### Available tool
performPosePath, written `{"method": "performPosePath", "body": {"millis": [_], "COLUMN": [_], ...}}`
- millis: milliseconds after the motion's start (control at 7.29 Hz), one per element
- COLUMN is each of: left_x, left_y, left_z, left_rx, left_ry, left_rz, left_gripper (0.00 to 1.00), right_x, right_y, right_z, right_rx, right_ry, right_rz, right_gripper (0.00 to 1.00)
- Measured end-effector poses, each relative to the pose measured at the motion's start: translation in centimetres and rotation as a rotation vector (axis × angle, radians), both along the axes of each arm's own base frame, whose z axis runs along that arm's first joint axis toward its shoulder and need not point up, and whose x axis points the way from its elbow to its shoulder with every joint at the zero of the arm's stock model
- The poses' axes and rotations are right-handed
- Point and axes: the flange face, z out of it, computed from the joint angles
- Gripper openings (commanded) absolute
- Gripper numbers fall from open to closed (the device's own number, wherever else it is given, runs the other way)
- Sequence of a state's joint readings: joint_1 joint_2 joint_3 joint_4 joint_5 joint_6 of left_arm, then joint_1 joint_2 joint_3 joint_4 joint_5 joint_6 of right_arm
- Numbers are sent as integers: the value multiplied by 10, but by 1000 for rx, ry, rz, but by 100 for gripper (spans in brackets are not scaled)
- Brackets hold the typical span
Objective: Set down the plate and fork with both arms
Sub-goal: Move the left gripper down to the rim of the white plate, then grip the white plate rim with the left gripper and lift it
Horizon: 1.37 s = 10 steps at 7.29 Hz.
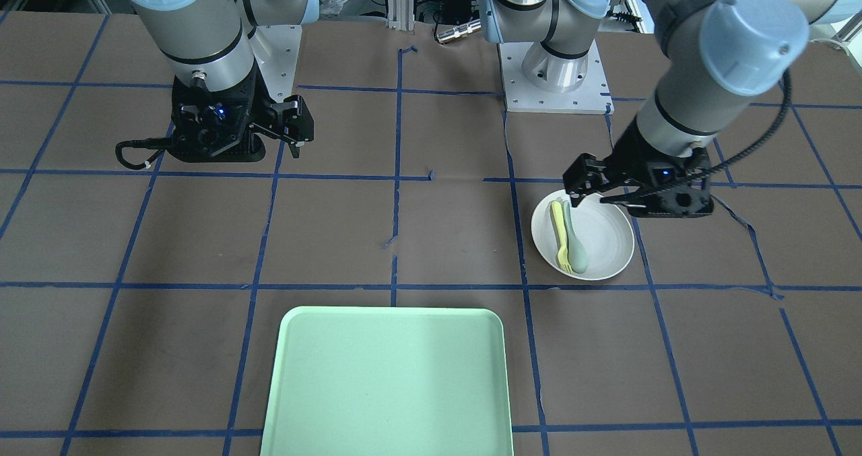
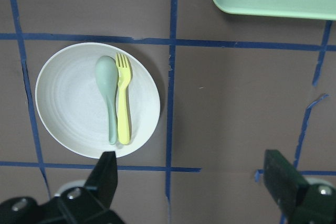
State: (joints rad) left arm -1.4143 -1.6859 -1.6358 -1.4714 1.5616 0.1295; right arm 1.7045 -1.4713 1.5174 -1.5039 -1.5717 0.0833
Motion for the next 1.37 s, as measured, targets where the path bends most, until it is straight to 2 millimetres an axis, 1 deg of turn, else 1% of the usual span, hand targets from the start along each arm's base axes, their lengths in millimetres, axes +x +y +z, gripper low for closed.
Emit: {"method": "performPosePath", "body": {"millis": [137, 275, 412, 549, 686, 824, 1098, 1235, 1373], "left_x": [48, 82, 107, 125, 137, 142, 145, 146, 146], "left_y": [0, 4, 17, 34, 47, 53, 53, 53, 52], "left_z": [-23, -52, -90, -126, -152, -172, -204, -216, -226], "left_rx": [-9, -22, -15, 9, 31, 49, 93, 114, 130], "left_ry": [10, 16, 25, 44, 75, 112, 162, 176, 186], "left_rz": [-17, -46, -66, -95, -120, -126, -126, -125, -125], "left_gripper": [98, 93, 88, 88, 87, 82, 74, 67, 45], "right_x": [0, 1, 0, -1, -1, -1, -1, -1, -1], "right_y": [0, -1, -2, -2, -2, -2, -3, -2, -2], "right_z": [-1, -2, -3, -2, -2, -3, -3, -3, -3], "right_rx": [1, 2, 1, 0, -1, -1, -2, -2, -1], "right_ry": [-1, 1, 4, 5, 6, 7, 6, 5, 5], "right_rz": [-2, -1, 0, 0, 0, 0, 0, 0, 0], "right_gripper": [100, 100, 100, 100, 100, 100, 100, 100, 100]}}
